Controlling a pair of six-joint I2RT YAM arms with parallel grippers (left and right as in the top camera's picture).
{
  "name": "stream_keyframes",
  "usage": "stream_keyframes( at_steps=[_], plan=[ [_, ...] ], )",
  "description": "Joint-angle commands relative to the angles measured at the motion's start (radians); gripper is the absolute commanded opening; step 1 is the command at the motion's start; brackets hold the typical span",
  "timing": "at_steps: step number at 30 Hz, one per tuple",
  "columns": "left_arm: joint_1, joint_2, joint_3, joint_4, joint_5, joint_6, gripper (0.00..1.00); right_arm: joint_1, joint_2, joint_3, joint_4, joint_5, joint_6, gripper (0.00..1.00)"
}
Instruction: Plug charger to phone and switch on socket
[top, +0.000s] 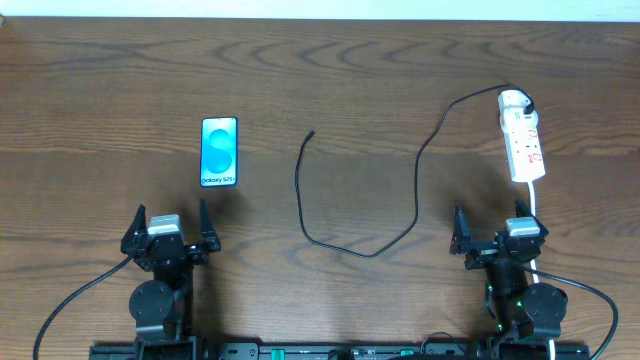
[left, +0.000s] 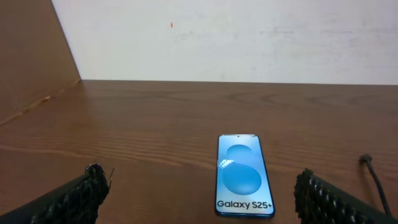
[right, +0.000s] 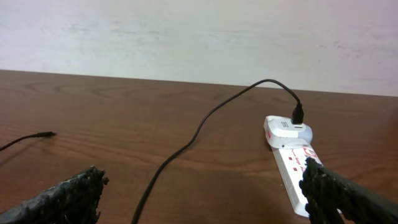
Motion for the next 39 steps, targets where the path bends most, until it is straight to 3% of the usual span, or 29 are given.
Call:
stream_keyframes(
  at_steps=[1,21,39],
  plan=[
    [-0.003,-0.005,-0.01,0.008,-0.031,-0.004,0.98,-0.003,-0.006,-0.003,-0.002,-0.003,0.013,0.99],
    [-0.003,0.012,0.029,0.064,-0.034,-0.12,0.98,-0.003,-0.006,-0.003,-0.002,-0.003,0.013,0.99],
    [-0.003,0.221,0.147,0.078,-0.022,-0.152,0.98,-0.003,-0.006,-0.003,-0.002,-0.003,0.013,0.99]
  ],
)
